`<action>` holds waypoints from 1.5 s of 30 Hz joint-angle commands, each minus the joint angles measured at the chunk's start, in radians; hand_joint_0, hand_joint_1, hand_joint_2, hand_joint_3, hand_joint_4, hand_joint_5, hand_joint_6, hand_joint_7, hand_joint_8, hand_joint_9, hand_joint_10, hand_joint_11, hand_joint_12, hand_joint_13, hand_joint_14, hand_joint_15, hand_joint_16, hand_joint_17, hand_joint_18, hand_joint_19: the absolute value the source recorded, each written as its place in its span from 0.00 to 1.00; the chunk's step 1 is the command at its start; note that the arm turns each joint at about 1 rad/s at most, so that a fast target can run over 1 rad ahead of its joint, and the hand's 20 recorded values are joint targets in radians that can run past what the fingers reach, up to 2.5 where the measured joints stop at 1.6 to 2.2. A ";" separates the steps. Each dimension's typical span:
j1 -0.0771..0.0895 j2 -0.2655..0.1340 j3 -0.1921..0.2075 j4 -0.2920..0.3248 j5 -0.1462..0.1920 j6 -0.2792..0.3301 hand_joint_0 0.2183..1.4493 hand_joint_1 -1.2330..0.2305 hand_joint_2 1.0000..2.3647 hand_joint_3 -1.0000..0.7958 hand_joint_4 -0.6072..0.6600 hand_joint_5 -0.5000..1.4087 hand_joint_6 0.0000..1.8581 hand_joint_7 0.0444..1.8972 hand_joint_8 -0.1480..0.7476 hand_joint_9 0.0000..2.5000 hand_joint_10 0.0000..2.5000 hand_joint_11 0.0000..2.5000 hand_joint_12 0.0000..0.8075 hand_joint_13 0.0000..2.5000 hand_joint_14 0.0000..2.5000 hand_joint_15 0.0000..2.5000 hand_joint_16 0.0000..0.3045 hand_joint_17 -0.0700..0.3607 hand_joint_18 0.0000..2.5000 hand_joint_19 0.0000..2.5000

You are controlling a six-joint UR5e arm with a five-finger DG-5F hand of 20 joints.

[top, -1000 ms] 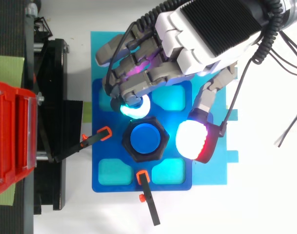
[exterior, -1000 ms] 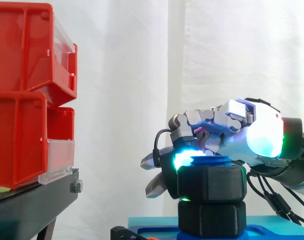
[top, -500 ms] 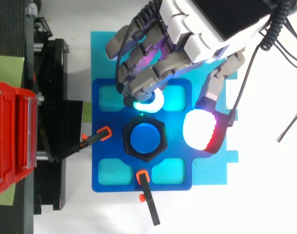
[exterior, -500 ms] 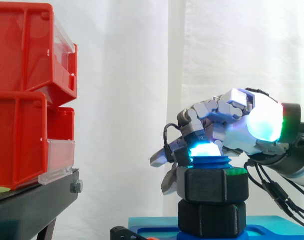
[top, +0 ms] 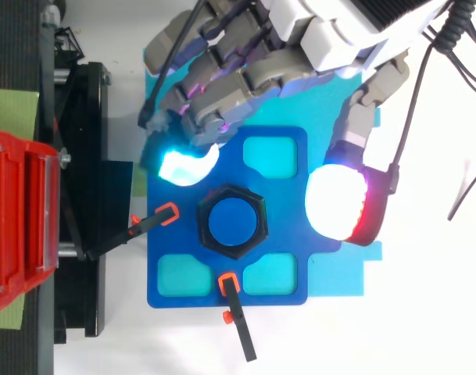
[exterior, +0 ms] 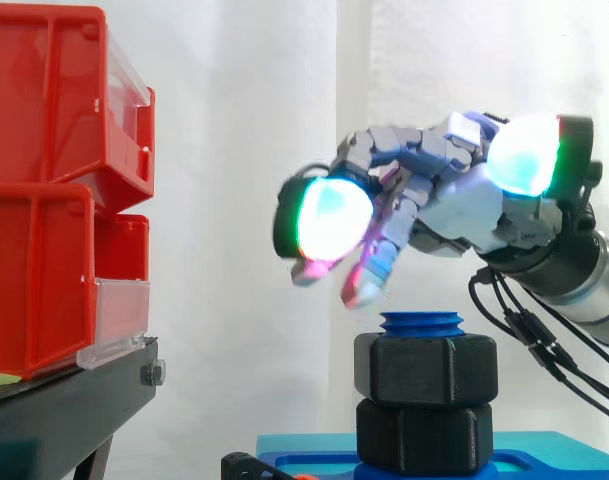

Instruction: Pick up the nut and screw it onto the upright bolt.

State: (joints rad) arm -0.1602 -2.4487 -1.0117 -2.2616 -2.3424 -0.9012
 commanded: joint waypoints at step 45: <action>0.042 -0.035 -0.111 0.073 0.097 -0.036 0.21 0.77 0.00 0.28 0.60 0.17 0.27 0.30 0.41 0.22 0.00 0.00 0.40 0.13 0.00 0.00 0.12 0.35 0.00 0.00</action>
State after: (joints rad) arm -0.1187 -2.4830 -1.1221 -2.1837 -2.2461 -0.9316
